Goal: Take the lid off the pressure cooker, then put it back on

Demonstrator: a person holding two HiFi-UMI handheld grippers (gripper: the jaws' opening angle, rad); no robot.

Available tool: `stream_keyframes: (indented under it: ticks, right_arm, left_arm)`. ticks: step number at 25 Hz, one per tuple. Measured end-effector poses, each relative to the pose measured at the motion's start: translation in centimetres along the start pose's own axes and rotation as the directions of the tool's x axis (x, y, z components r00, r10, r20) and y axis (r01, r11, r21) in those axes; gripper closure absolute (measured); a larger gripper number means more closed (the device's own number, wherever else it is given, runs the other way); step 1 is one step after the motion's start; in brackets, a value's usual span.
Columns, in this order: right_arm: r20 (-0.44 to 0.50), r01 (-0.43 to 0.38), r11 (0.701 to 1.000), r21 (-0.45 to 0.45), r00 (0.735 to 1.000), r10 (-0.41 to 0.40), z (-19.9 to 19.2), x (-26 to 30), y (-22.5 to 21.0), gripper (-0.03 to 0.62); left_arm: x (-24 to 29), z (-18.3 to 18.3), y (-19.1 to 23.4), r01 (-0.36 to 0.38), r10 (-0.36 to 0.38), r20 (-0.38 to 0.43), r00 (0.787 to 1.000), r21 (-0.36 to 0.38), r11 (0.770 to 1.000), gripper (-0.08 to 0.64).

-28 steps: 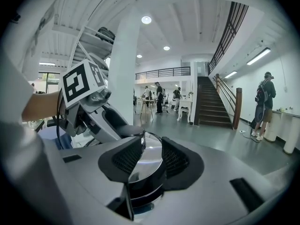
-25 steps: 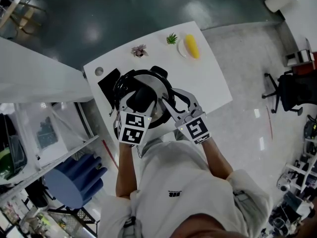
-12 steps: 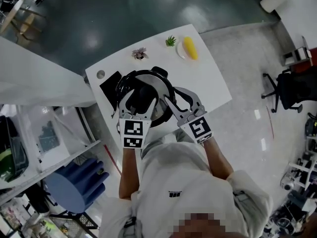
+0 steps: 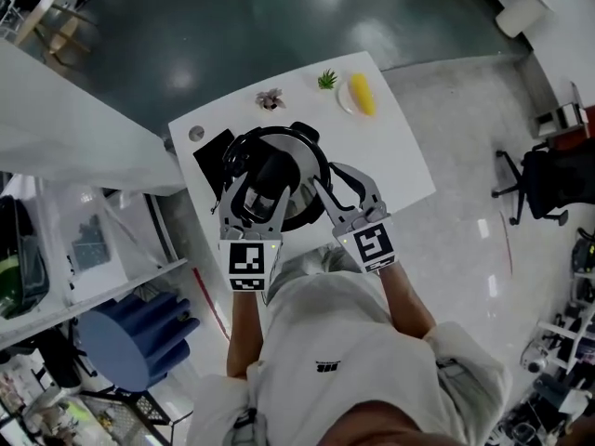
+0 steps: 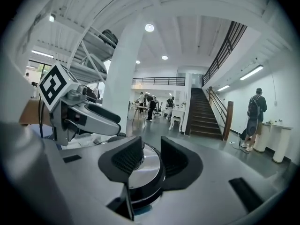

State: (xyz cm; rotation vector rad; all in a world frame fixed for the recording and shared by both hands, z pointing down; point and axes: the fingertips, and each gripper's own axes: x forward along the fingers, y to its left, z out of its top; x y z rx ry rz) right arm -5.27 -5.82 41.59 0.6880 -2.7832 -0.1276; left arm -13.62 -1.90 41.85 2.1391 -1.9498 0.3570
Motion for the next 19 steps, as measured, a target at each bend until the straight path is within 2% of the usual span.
stream_keyframes:
  ticks: [5, 10, 14, 19]
  right_arm:
    - [0.066, -0.069, 0.997, -0.023, 0.995, 0.071, 0.7, -1.1, -0.6, 0.465]
    - [0.109, -0.158, 0.987, -0.024, 0.981, 0.160, 0.2, -1.9, -0.9, 0.465]
    - [0.123, -0.192, 0.981, -0.028, 0.973, 0.194, -0.2, -2.3, -0.8, 0.465]
    - [0.134, -0.205, 0.978, -0.034, 0.969, 0.208, -0.6, -2.8, -0.7, 0.465]
  left_arm:
    - [-1.2, 1.1, -0.7, -0.146, 0.145, 0.060, 0.988, 0.005, 0.989, 0.282]
    - [-2.3, 0.4, -1.9, -0.307, 0.307, 0.049, 0.951, -0.007, 0.952, 0.302]
    - [-3.2, 0.3, -2.9, -0.357, 0.357, 0.047, 0.933, -0.009, 0.934, 0.305]
    - [-3.8, 0.4, -3.7, -0.381, 0.380, 0.065, 0.923, 0.004, 0.924, 0.308]
